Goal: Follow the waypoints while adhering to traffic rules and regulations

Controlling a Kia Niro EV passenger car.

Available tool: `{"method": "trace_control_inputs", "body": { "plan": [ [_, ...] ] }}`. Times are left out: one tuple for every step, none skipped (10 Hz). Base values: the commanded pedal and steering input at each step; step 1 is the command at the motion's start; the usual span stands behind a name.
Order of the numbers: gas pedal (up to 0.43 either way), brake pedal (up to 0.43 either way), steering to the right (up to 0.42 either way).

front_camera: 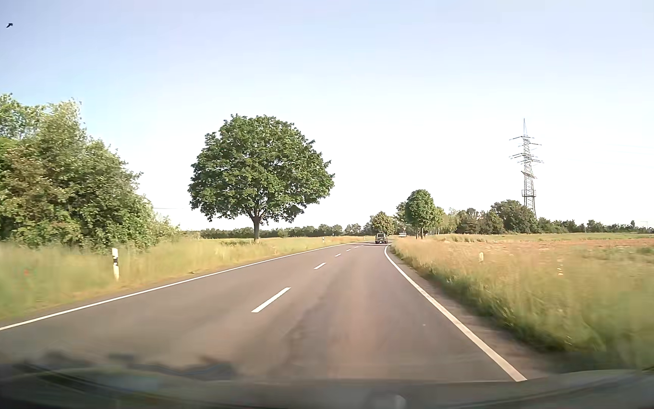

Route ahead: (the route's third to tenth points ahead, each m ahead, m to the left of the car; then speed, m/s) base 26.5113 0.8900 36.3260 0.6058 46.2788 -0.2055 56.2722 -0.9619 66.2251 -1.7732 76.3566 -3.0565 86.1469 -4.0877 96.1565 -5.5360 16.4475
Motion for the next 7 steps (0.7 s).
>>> {"method": "trace_control_inputs", "body": {
  "plan": [
    [0.110, 0.030, 0.010],
    [0.110, 0.030, 0.010],
    [0.110, 0.030, 0.011],
    [0.110, 0.030, 0.011],
    [0.110, 0.037, 0.011],
    [0.098, 0.030, 0.011],
    [0.098, 0.030, 0.011]
  ]
}}
